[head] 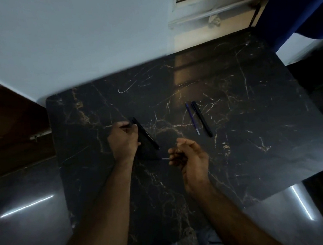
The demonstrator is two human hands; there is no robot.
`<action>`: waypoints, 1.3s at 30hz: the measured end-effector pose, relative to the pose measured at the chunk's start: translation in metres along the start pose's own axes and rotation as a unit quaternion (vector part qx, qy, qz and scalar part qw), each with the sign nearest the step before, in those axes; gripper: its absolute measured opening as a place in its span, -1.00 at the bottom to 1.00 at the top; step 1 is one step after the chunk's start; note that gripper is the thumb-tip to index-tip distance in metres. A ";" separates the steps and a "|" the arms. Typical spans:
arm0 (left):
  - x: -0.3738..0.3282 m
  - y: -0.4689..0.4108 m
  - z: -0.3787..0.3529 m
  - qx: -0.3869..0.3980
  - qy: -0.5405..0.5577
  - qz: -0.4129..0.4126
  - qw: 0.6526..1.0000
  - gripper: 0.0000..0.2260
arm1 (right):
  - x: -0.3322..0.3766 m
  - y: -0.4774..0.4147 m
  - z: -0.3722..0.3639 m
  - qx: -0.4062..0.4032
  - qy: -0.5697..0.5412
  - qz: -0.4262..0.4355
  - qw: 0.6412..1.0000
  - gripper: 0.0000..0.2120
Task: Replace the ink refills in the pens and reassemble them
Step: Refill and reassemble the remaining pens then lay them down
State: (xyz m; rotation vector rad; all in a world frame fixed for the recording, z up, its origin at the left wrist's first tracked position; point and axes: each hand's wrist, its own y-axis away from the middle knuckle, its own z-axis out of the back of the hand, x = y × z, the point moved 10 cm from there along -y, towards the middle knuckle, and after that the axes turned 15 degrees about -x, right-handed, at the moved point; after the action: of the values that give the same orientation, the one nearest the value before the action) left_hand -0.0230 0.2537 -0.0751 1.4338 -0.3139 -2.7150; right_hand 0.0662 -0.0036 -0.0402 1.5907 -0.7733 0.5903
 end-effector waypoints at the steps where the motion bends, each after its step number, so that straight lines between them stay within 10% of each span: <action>1: -0.001 0.000 0.000 0.001 0.001 0.000 1.000 -0.80 | 0.001 0.000 0.002 -0.002 0.004 0.007 1.000 -0.83; 7: -0.015 0.034 0.031 0.038 -0.081 -0.116 0.989 -0.87 | 0.006 0.000 0.012 0.000 0.046 0.058 0.997 -0.85; 16: -0.004 0.112 0.033 0.190 -0.250 -0.398 0.862 -0.77 | -0.003 0.000 0.027 -0.013 0.054 0.066 0.996 -0.86; 39: -0.003 0.098 0.029 0.179 -0.233 -0.414 0.862 -0.81 | 0.002 0.005 0.033 -0.011 0.075 0.085 0.994 -0.85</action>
State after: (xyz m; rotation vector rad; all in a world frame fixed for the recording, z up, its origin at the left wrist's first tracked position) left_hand -0.0500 0.1627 -0.0369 1.1030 -0.2675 -3.9061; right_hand 0.0617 -0.0365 -0.0407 1.4504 -0.8042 0.8118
